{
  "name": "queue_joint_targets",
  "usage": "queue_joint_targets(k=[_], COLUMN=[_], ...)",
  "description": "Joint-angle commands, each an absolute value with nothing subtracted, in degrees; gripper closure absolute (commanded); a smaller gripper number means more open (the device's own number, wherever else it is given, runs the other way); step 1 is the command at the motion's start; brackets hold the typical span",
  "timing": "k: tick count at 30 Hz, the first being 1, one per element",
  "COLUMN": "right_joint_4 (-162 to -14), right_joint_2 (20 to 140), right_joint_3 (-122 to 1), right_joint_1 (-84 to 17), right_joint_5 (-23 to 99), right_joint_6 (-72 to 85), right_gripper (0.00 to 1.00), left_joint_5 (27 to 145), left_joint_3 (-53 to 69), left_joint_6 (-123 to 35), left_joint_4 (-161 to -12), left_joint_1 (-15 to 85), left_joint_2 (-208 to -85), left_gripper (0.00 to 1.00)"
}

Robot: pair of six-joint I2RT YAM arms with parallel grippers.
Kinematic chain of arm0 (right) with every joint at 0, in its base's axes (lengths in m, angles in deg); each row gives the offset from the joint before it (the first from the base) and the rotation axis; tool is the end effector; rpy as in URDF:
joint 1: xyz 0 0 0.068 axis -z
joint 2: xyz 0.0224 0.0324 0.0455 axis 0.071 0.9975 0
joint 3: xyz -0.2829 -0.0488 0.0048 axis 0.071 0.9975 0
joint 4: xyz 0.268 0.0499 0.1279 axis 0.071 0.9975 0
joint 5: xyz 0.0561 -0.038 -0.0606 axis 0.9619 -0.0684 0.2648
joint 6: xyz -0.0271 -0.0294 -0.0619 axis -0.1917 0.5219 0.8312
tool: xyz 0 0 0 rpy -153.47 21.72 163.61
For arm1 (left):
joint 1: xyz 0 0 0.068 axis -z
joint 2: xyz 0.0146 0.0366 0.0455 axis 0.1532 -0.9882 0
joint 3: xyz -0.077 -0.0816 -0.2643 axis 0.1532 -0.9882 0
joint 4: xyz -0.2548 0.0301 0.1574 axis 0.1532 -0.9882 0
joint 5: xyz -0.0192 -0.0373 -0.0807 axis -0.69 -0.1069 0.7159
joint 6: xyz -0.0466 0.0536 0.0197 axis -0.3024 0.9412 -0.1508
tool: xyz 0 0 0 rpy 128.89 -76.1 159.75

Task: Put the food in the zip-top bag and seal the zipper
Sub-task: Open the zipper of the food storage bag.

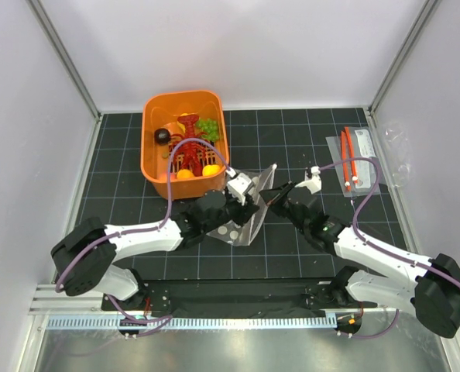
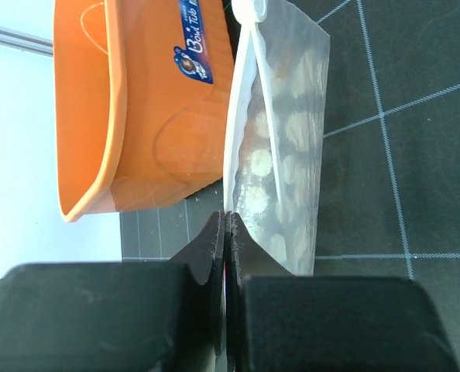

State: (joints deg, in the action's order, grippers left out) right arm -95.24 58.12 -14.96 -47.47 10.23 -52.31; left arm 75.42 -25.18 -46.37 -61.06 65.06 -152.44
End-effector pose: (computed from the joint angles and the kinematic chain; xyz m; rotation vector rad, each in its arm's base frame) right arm 0.2170 0.1759 0.2151 0.6303 1.9525 0.8958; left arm 0.2024 -0.2990 0.2081 0.6652 1.7819 -0.8166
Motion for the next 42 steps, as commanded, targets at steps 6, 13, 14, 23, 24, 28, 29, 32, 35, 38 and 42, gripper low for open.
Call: queue_joint_targets(k=[6, 13, 14, 23, 24, 28, 29, 32, 35, 38, 42], right_joint_4=[-99.94, -98.72, -98.89, -96.61, -96.26, -94.24, -93.54, -92.83, -92.56, -90.99, -86.42], right_joint_2=[55.70, 55.52, 55.61, 57.37, 57.98, 60.18, 61.49, 63.95, 65.36, 66.51, 66.34], right_joint_3=[-15.19, -15.72, -15.72, -17.48, -17.92, -19.58, -20.02, -21.34, -21.87, -22.49, -23.19], right_joint_1=[-47.84, -47.75, -47.75, -47.75, -47.75, -47.75, -47.75, -47.75, -47.84, -47.75, -47.84], right_joint_5=[10.69, 9.55, 9.28, 9.99, 9.90, 9.63, 9.89, 11.04, 11.30, 10.17, 5.34], right_joint_6=[-52.10, -49.55, -49.37, -45.42, -45.07, -44.54, -44.36, -43.92, -43.83, -44.18, -45.59], right_gripper=[0.99, 0.73, 0.65, 0.49, 0.49, 0.49, 0.50, 0.51, 0.53, 0.55, 0.69], left_joint_5=[71.11, 66.63, 64.80, 58.81, 58.72, 60.37, 61.26, 65.56, 66.80, 65.84, 63.47], left_joint_3=[-21.51, -22.91, -22.92, -22.48, -22.56, -23.00, -23.01, -23.27, -23.18, -23.44, -24.23], left_joint_6=[-45.79, -45.79, -46.05, -46.32, -46.15, -46.06, -46.14, -45.88, -46.06, -46.06, -45.97], left_joint_4=[-60.64, -60.55, -60.73, -64.33, -64.33, -63.89, -63.72, -62.14, -61.43, -61.43, -61.87], left_joint_1=[65.24, 65.24, 65.24, 65.24, 65.24, 65.24, 65.24, 65.32, 65.32, 65.24, 65.24], left_joint_2=[-156.11, -153.65, -153.30, -151.63, -151.28, -150.57, -150.40, -150.40, -150.92, -150.31, -148.38], left_gripper=[0.99, 1.00, 1.00, 1.00, 1.00, 1.00, 1.00, 1.00, 1.00, 1.00, 1.00])
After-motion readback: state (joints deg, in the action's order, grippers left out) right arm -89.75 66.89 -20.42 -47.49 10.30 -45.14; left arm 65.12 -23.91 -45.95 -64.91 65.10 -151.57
